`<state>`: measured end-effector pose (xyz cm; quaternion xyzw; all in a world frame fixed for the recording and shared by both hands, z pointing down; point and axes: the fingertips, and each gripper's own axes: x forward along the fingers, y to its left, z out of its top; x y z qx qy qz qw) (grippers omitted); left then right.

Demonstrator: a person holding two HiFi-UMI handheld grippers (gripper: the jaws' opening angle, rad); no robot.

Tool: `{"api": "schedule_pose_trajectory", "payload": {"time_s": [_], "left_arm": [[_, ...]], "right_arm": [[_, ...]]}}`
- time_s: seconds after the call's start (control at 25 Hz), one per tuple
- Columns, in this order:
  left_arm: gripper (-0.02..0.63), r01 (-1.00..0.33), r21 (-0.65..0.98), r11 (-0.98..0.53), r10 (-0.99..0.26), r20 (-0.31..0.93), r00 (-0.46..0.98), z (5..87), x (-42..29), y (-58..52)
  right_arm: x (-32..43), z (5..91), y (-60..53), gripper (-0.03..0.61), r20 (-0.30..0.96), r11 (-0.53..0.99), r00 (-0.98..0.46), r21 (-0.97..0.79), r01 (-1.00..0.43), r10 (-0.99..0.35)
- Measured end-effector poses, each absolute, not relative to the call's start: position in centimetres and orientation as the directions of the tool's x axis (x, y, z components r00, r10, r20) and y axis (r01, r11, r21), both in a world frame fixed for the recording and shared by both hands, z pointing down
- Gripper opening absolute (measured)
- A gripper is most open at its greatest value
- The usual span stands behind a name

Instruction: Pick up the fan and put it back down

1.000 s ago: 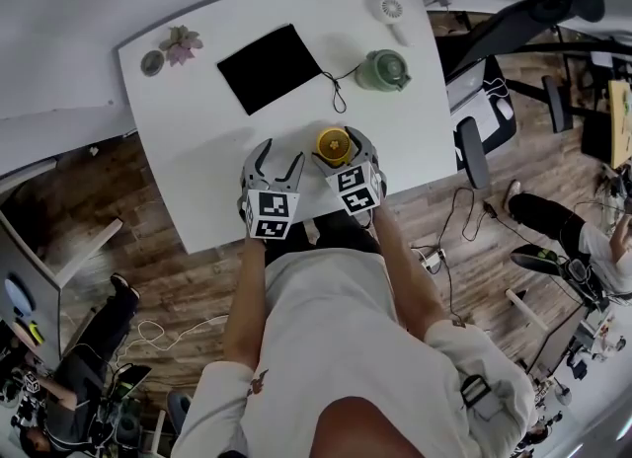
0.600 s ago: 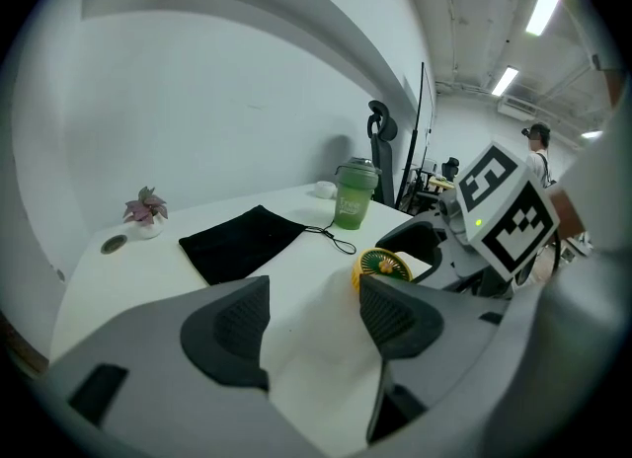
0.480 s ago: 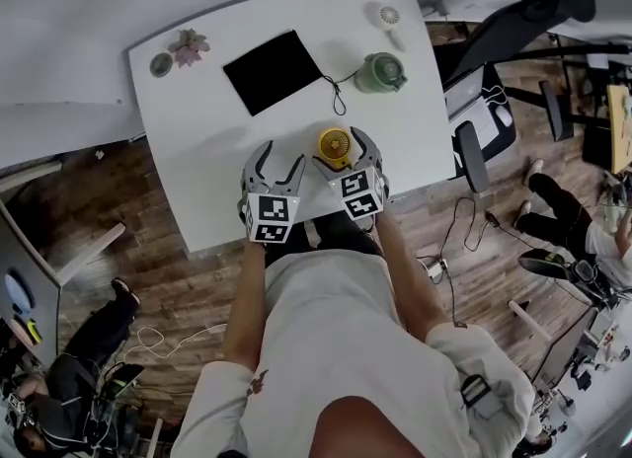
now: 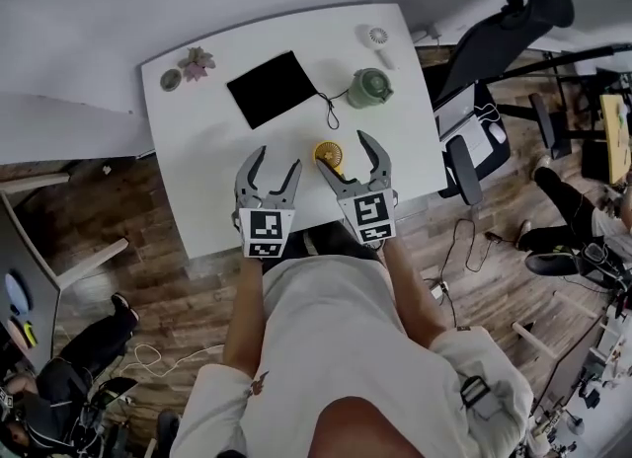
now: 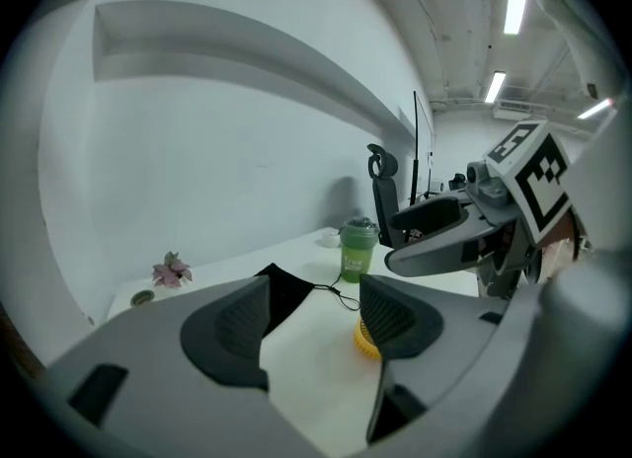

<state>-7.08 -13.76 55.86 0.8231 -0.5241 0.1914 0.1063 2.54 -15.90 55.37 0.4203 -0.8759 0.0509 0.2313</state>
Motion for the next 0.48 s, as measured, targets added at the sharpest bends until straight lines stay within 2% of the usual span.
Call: {"api": "schedule_pose_trajectory", "payload": {"time_s": [0.16, 0.24, 0.48], "left_arm": [[0.282, -0.911, -0.059, -0.408, -0.864, 0.347, 0.365, 52.1, -6.6, -13.8], [0.282, -0.915, -0.073, -0.397, -0.881, 0.311, 0.358, 50.2, -6.4, -13.5], [0.282, -0.923, -0.114, -0.367, -0.913, 0.232, 0.334, 45.8, -5.5, -11.6]], "right_arm": [[2.9, 50.7, -15.6, 0.380, 0.350, 0.642, -0.570, 0.134, -0.755, -0.744], [3.2, 48.8, -15.1, 0.345, 0.314, 0.645, -0.582, 0.157, -0.748, -0.751], [4.2, 45.0, -13.3, 0.333, 0.247, 0.657, -0.612, 0.196, -0.727, -0.751]]}}
